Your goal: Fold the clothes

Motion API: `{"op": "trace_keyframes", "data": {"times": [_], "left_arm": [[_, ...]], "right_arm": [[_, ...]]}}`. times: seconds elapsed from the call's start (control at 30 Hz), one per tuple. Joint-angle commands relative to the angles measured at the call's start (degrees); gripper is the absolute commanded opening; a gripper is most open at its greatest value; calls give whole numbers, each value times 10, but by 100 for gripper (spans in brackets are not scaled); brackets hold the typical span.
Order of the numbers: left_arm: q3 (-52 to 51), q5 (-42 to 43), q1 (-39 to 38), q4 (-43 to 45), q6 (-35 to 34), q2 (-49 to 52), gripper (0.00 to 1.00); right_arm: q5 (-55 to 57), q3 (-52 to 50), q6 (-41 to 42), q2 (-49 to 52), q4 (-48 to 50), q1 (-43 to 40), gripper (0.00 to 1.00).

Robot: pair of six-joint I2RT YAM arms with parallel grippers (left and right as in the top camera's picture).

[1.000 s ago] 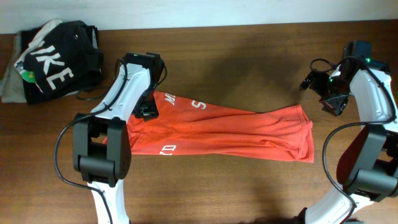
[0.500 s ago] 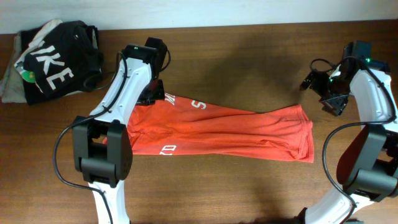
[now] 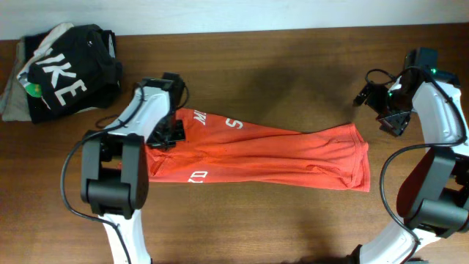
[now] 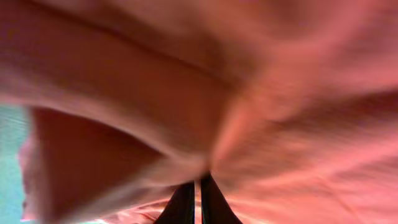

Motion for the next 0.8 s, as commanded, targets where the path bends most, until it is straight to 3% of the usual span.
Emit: {"op": "trace_keyframes", "data": {"times": [0.0,0.2,0.23,0.33,0.37,0.43,0.57,0.67,0.77], "left_arm": [[-6,-13,28,-12,9,-14,9],[59,-13,21,-59,9,-32,31],[74,-13,18,-66,9,-40,42],[104,-12,18,-70,9,-64,62],[110,-12,19,-69,9,-71,78],[114,-12,19,-61,9,-78,96],[113,-10,19,-41,9,-78,99],[113,-10,19,-35,9,-78,99],[113,-10,19,-33,9,-78,99]], "right_arm": [[7,-2,3,-1,0,3,99],[7,-2,3,-1,0,3,99],[7,-2,3,-1,0,3,99],[7,-2,3,-1,0,3,99],[7,-2,3,-1,0,3,99],[7,-2,3,-1,0,3,99],[7,-2,3,-1,0,3,99],[2,-2,42,-1,70,3,99],[-86,-2,74,-1,101,3,99]]}}
